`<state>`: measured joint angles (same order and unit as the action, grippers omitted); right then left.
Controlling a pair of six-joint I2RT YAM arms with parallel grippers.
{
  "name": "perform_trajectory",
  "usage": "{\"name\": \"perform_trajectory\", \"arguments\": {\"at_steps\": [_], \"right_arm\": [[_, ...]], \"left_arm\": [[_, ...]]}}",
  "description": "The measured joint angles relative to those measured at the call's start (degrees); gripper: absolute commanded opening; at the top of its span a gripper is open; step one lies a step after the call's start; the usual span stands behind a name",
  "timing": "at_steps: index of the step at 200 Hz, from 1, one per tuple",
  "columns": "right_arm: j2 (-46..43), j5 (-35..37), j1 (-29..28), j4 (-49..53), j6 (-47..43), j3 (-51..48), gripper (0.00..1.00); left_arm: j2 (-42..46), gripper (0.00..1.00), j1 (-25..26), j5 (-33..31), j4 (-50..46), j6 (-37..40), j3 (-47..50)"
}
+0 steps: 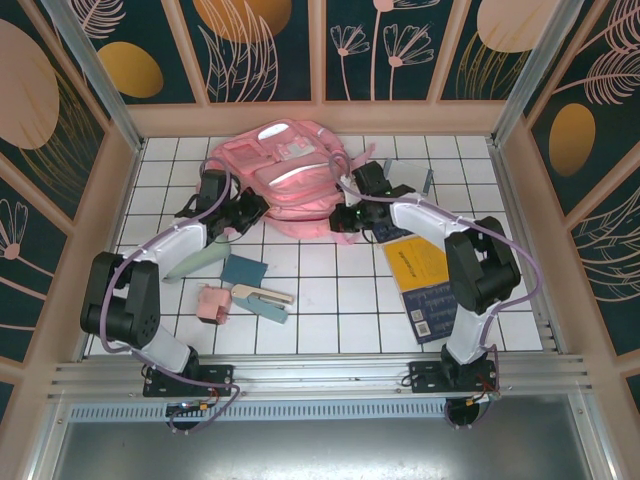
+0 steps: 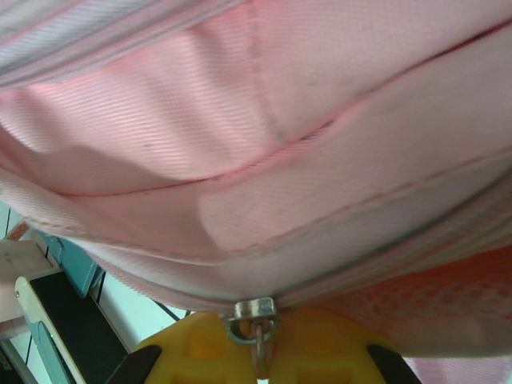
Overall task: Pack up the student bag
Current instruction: Unzip the student bag at the top-center of the table.
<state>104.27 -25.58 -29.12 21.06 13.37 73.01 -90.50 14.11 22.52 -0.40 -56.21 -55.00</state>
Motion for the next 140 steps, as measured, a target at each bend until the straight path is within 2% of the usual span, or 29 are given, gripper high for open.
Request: {"name": "perform_trajectory", "arguments": {"at_steps": [85,140], "right_arm": [[0.02,3.48,4.17,0.63,-1.05,1.4,0.0],[4.66,2.36,8.68,4.55,-1.99,12.61,0.0]], "left_arm": [[2.89,0.0,-0.68,0.39,-1.4,1.14,-0.26],[4.28,0.0,-0.92,0.42,-3.52,1.64,-5.25]]}}
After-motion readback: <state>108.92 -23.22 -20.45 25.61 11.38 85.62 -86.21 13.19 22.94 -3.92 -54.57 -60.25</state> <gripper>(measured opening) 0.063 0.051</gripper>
